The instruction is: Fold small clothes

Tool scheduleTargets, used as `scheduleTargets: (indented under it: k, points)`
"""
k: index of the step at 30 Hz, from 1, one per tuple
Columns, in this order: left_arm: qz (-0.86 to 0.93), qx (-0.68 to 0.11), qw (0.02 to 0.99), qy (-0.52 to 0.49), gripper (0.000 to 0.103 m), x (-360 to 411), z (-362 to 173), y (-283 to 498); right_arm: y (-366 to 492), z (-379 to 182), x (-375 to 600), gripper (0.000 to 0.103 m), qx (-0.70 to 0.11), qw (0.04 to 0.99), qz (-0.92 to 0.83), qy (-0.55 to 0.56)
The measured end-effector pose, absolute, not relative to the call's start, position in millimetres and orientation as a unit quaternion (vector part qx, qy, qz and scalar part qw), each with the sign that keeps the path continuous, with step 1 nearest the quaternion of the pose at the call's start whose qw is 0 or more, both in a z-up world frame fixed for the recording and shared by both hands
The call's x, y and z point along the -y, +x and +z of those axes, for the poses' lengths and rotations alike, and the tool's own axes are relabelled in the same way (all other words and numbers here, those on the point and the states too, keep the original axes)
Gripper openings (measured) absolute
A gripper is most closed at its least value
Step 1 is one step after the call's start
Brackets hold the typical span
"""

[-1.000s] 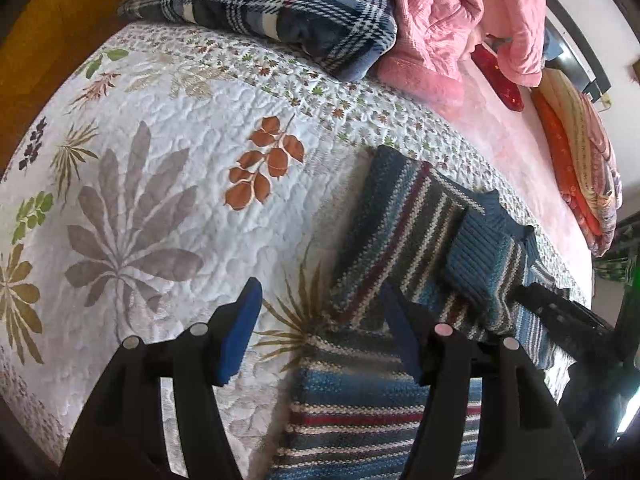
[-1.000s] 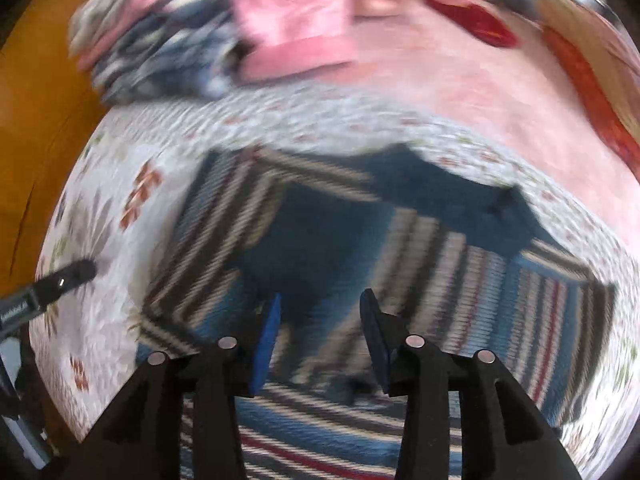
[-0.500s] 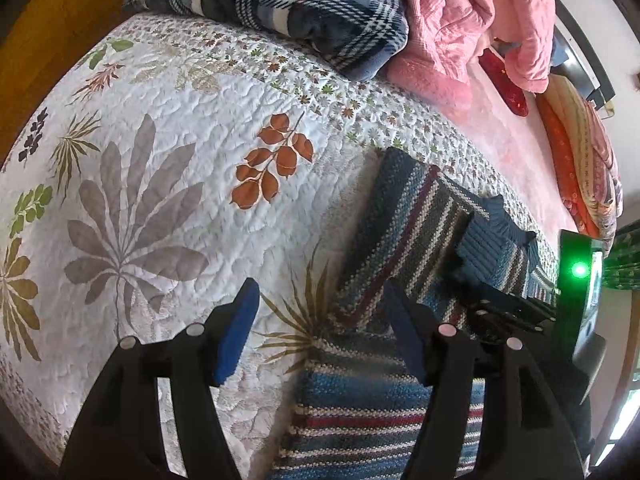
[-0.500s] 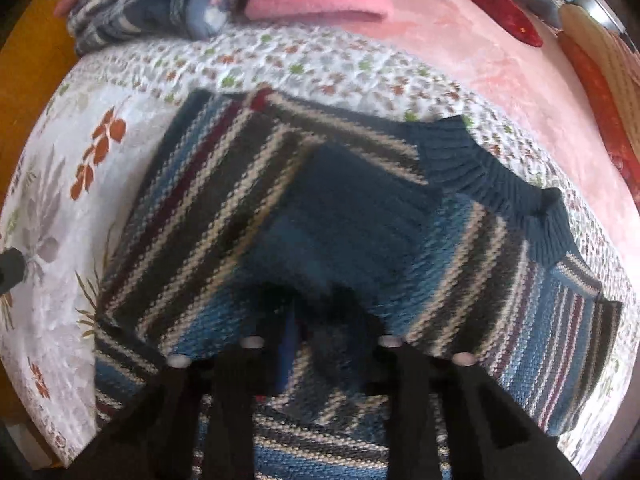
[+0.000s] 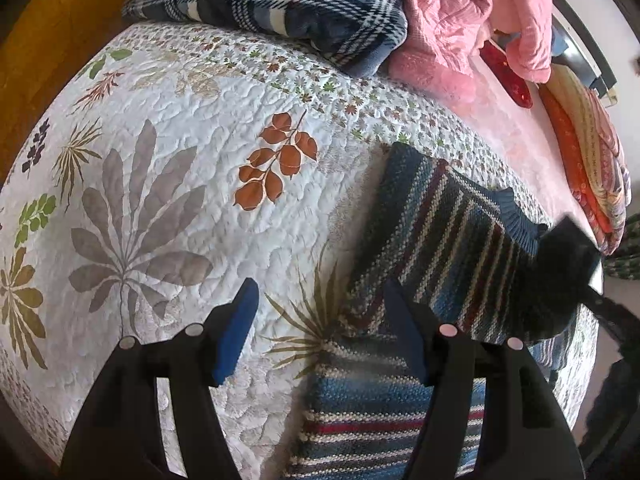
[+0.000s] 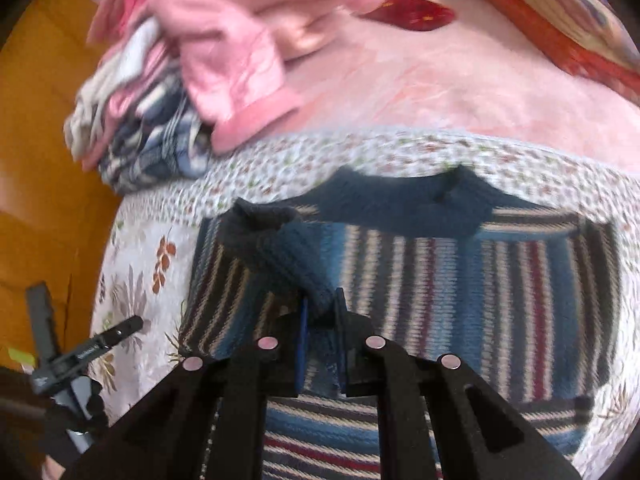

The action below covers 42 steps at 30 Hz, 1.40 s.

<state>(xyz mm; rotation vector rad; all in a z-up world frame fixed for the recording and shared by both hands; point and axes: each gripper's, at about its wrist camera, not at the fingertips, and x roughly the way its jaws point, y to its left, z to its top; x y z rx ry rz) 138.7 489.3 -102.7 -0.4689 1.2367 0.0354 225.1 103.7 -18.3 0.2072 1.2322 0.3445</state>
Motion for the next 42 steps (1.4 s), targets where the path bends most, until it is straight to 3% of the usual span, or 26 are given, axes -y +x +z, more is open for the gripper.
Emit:
scheduleTargets:
  k: [10, 13, 17, 18, 22, 24, 25, 27, 29, 39, 42]
  points:
    - [0.002, -0.581, 0.791, -0.192, 0.065, -473.4, -105.3, 138.8, 221.2, -52.2, -0.9, 0.014, -0.599, 0.780, 0.096, 0.155]
    - [-0.001, -0.584, 0.788, -0.193, 0.065, -471.0, -107.6, 138.7, 215.6, -75.4, 21.1, 0.028, -0.612, 0.765, 0.090, 0.180]
    - [-0.004, -0.587, 0.787, -0.190, 0.065, -468.5, -109.0, 138.3, 213.9, -91.7, 47.7, 0.064, -0.606, 0.753, 0.093, 0.241]
    - [-0.004, -0.587, 0.787, -0.189, 0.065, -467.6, -109.1, 138.3, 214.9, -96.5, 55.1, 0.064, -0.601, 0.749, 0.091, 0.264]
    - [-0.007, -0.589, 0.787, -0.184, 0.065, -464.6, -110.3, 138.7, 220.5, -108.6, 64.0, 0.061, -0.602, 0.736, 0.088, 0.295]
    - [-0.009, -0.591, 0.786, -0.182, 0.065, -463.2, -111.7, 139.1, 222.5, -111.7, 61.4, 0.043, -0.607, 0.738, 0.082, 0.282]
    - [-0.010, -0.592, 0.785, -0.181, 0.065, -462.5, -112.4, 139.2, 223.2, -111.8, 59.7, 0.040, -0.607, 0.742, 0.080, 0.273]
    - [-0.012, -0.594, 0.783, -0.183, 0.065, -461.6, -113.3, 139.0, 223.8, -106.7, 56.5, 0.017, -0.605, 0.754, 0.077, 0.243]
    - [-0.014, -0.594, 0.782, -0.186, 0.065, -461.6, -113.3, 138.8, 223.3, -103.4, 57.8, 0.012, -0.603, 0.760, 0.073, 0.231]
    - [-0.017, -0.599, 0.781, -0.178, 0.065, -458.2, -116.4, 138.9, 214.9, -117.2, 59.8, 0.009, -0.615, 0.763, 0.040, 0.196]
    - [-0.018, -0.600, 0.780, -0.177, 0.065, -458.2, -116.1, 138.4, 212.8, -112.9, 56.0, 0.014, -0.616, 0.767, 0.034, 0.176]
